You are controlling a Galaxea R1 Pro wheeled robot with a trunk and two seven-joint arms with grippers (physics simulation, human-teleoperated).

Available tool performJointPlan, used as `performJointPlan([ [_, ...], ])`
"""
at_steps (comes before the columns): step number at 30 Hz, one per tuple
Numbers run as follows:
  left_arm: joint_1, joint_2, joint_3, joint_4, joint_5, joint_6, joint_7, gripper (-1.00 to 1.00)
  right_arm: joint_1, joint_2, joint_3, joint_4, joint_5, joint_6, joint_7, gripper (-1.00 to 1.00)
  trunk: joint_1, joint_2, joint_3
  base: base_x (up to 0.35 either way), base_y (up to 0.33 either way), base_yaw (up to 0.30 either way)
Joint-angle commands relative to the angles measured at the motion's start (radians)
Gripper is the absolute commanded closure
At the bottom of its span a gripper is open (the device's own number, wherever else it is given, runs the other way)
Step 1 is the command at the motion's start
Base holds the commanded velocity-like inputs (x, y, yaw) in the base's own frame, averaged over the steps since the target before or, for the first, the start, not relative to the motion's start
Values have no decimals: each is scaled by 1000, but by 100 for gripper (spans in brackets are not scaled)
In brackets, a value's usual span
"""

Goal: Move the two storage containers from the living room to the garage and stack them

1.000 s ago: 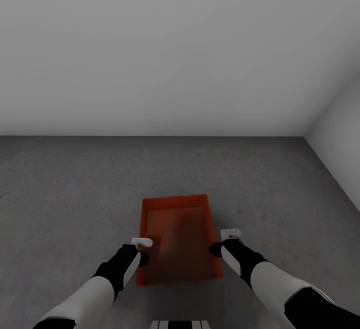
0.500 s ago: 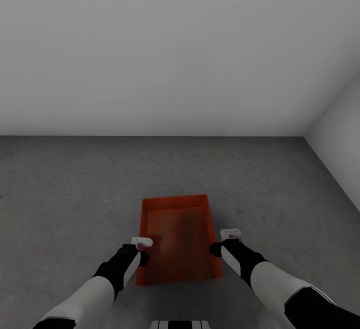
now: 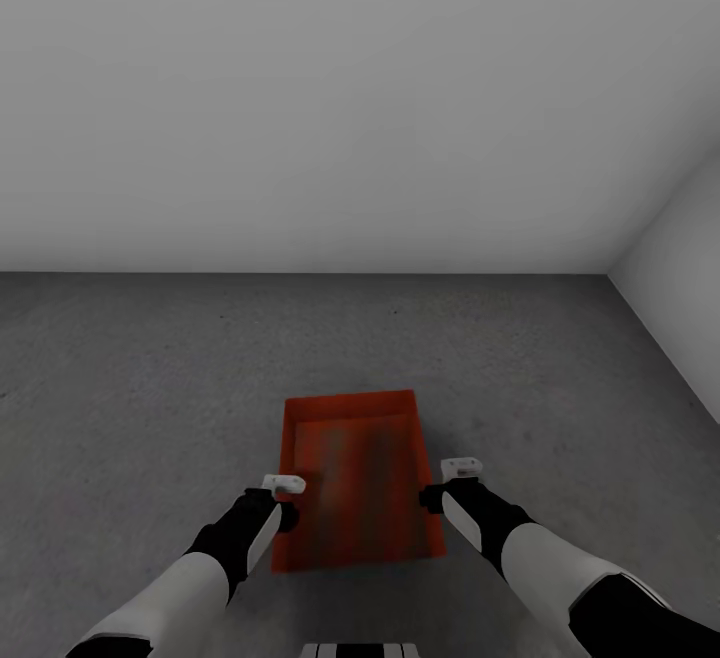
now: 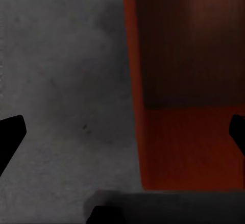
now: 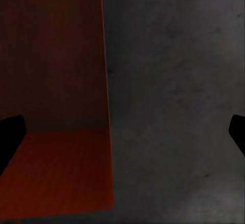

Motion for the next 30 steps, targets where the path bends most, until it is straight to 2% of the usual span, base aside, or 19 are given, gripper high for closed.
performJointPlan([
  [1, 0, 0, 0, -1, -4, 6, 2, -100, 0, 0, 8, -2, -9, 5, -7, -100, -4, 7, 3, 0, 0, 0],
  [30, 0, 0, 2, 0, -2, 9, 2, -100, 0, 1, 5, -8, -10, 7, -10, -100, -115, 210, 99, 0, 0, 0],
])
